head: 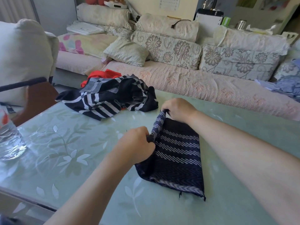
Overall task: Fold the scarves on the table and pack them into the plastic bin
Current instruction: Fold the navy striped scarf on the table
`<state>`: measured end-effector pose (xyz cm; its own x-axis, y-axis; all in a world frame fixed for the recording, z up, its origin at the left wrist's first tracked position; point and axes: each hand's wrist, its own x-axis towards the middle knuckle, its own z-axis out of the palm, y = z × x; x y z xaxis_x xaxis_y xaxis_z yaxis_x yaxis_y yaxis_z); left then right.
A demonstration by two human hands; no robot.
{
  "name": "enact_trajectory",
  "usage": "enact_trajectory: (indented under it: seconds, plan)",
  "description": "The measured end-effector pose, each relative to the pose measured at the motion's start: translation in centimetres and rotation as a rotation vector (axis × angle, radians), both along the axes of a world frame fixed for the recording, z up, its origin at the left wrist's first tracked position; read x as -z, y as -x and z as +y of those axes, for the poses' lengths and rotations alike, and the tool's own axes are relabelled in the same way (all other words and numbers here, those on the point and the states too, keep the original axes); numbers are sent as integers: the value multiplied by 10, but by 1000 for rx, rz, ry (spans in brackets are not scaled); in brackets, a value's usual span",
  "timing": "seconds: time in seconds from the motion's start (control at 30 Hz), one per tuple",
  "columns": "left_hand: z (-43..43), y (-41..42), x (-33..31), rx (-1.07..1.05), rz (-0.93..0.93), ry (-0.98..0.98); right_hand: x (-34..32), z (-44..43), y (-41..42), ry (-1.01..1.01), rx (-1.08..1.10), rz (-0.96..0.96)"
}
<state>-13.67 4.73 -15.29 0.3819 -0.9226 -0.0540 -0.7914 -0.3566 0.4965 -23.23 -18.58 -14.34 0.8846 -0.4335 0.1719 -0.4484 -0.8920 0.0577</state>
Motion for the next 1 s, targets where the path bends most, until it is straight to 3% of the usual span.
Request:
enact_trajectory:
  seconds: [0.2,0.33,0.43,0.53,0.6,0.7,0.83,1.0]
  plan:
    - [-12,70,4,272,45,172,3,-12,78,-63,83,-130]
    - [-25,100,15,376,20,99,17,-11,119,-112,170,-123]
    - [-33,110,19,418,-11,-18,34,-7,137,-204,217,-14]
    - [-44,103,25,400,-13,138,51,-2,141,-211,298,-16]
    - [-50,93,32,429,-159,237,56,3,135,-193,327,-123]
    - [-50,75,49,460,-401,57,60,12,120,-172,299,-205]
    - [-38,53,61,396,-429,-209,71,18,104,-269,278,-52]
    - [-35,46,64,350,-462,-150,74,11,93,-347,283,72]
